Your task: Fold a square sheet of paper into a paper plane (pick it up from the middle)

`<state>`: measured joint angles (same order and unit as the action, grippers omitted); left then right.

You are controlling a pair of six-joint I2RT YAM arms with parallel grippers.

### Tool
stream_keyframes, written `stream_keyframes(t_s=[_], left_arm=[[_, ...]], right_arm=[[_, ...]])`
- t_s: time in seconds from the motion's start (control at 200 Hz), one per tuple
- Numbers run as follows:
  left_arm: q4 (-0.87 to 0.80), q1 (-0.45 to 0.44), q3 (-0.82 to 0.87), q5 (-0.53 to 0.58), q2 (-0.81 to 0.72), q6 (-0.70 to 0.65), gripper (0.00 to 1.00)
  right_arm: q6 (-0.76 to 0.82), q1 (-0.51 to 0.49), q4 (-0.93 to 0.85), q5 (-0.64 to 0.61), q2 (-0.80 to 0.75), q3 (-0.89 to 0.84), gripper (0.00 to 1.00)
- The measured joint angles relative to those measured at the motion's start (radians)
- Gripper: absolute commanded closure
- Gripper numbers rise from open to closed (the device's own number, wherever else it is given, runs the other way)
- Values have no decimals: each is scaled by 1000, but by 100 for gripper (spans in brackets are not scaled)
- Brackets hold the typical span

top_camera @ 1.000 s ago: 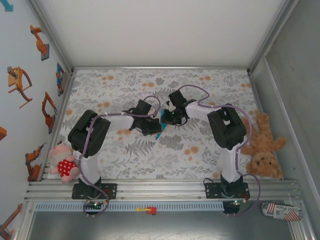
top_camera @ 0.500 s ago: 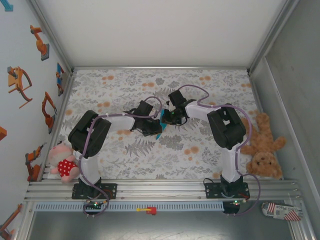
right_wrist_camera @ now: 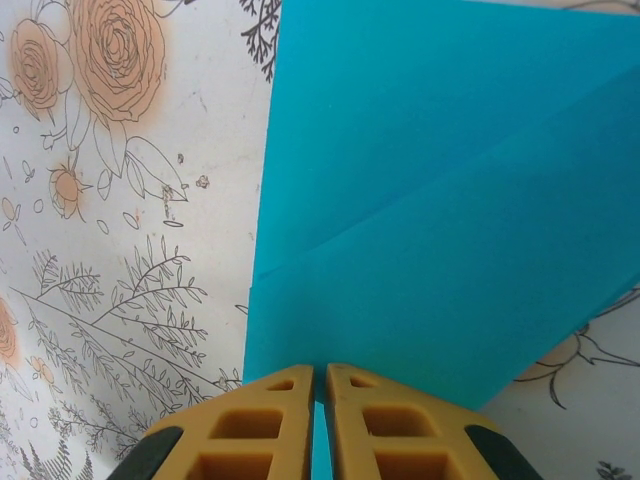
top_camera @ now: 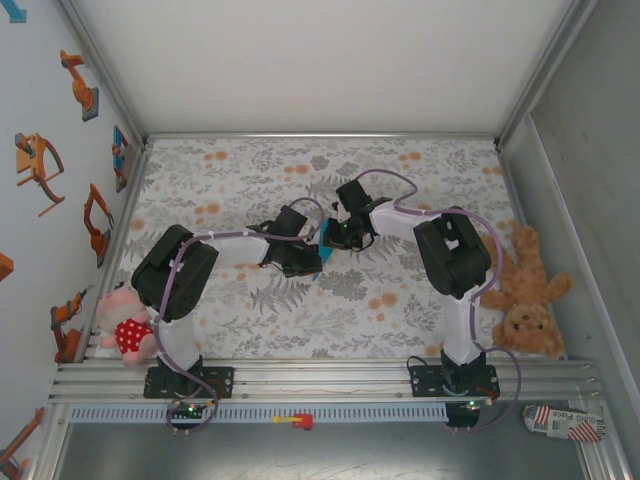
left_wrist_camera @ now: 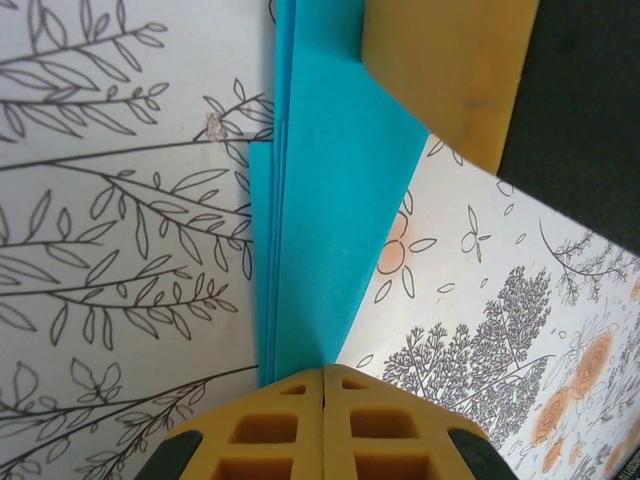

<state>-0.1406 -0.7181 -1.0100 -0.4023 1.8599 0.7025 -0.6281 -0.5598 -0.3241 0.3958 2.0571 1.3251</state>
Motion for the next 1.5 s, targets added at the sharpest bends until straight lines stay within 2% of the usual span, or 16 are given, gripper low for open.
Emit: stream_keyframes(t_s=[0.631,0.906,1.242,1.497], left_arm=[[-41,-32,99,21,-93,15,92],[-94,-35,111,40,-246,16,90],[-8,-27,39,39,-83,61,94],[5,-8,48,68,-71,79,96]], right_arm=[[-2,0,0,1,2,0,88],[-63,-14,91,4,-77,-132,89],[-166,-70,122,4,-93,-160,90],[-169,-69,122,9,-93,-159,90]])
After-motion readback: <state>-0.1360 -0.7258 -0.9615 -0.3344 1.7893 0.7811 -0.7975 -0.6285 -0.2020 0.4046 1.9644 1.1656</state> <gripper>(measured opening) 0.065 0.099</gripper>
